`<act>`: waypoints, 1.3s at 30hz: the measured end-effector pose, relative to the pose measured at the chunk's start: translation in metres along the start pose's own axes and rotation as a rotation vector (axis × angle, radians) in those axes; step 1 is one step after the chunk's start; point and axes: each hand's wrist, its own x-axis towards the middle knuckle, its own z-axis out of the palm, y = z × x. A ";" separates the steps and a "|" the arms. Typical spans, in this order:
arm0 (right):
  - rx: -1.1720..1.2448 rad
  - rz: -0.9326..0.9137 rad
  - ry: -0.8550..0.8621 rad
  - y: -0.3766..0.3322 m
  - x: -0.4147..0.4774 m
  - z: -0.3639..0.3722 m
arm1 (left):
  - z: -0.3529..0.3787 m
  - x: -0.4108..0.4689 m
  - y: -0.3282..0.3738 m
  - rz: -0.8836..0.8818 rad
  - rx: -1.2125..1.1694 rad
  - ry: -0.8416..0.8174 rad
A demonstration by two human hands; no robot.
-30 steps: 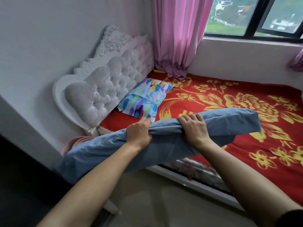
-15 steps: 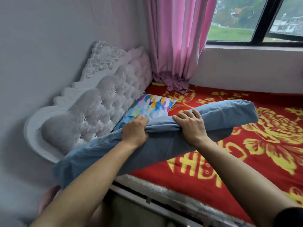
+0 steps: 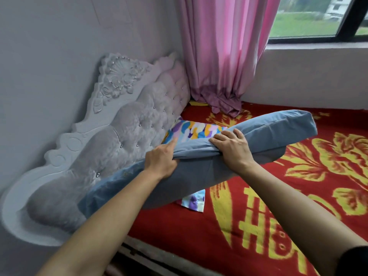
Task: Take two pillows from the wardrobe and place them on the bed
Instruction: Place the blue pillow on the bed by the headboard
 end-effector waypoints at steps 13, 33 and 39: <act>0.149 0.528 0.241 -0.074 0.104 0.104 | 0.058 0.108 -0.129 -0.009 -0.572 0.119; 1.584 1.540 -0.023 -0.051 0.058 0.333 | 0.172 0.195 -0.147 -0.364 -1.311 0.038; 1.586 1.619 0.196 -0.034 0.078 0.362 | 0.208 0.240 -0.170 -0.428 -1.309 0.083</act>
